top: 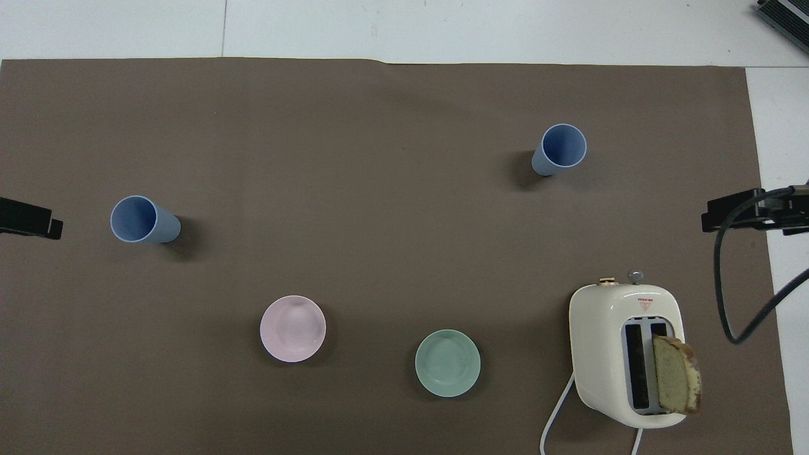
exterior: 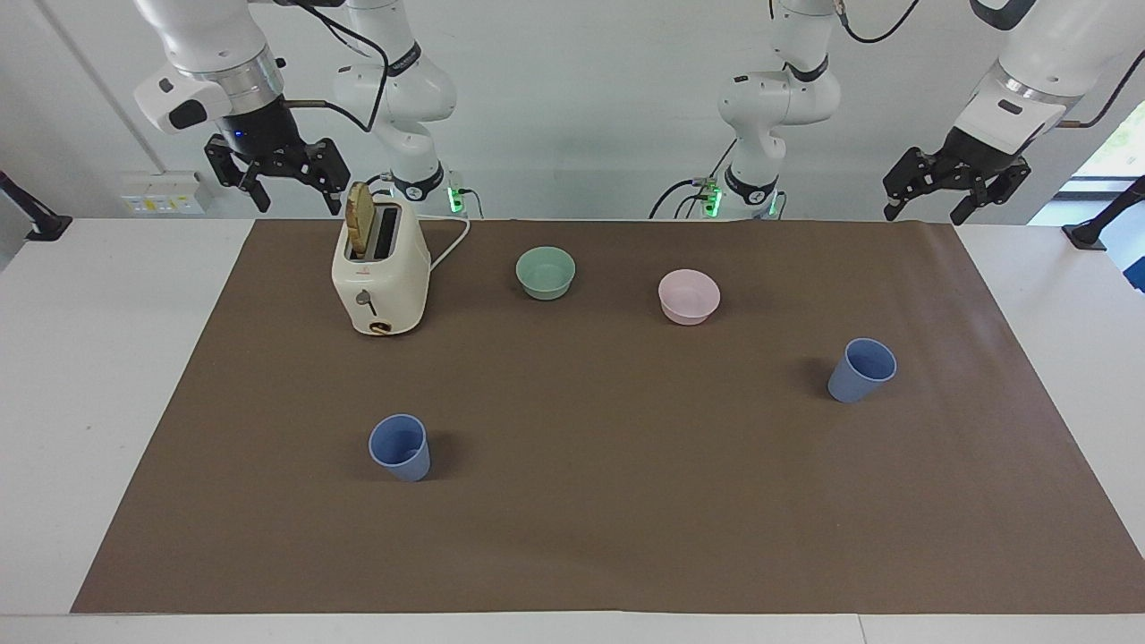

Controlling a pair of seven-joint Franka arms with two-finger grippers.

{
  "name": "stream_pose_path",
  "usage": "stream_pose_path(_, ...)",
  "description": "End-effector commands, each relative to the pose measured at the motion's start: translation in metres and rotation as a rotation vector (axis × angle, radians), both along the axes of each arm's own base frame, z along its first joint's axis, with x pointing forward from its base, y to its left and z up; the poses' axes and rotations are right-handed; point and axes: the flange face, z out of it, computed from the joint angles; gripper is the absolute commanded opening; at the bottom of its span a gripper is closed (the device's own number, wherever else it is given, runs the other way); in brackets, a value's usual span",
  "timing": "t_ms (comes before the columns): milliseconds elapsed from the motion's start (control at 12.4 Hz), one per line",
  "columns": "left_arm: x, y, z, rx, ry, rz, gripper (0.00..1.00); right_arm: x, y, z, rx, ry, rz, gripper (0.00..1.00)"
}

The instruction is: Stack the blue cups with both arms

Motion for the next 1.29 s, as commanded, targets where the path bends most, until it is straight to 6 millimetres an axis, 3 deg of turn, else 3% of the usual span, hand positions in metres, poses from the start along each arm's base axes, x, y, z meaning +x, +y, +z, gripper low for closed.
stream_pose_path(0,-0.0097,-0.0008,0.0011,0.002,0.004,-0.011,1.00,-0.0046,-0.0043,0.0008,-0.020,-0.015,0.003,1.00)
stream_pose_path(1209,-0.0081,0.0013,0.0008,-0.001,-0.006,-0.008,1.00,-0.0038,-0.0032,0.0014,-0.010,-0.023,0.001,1.00)
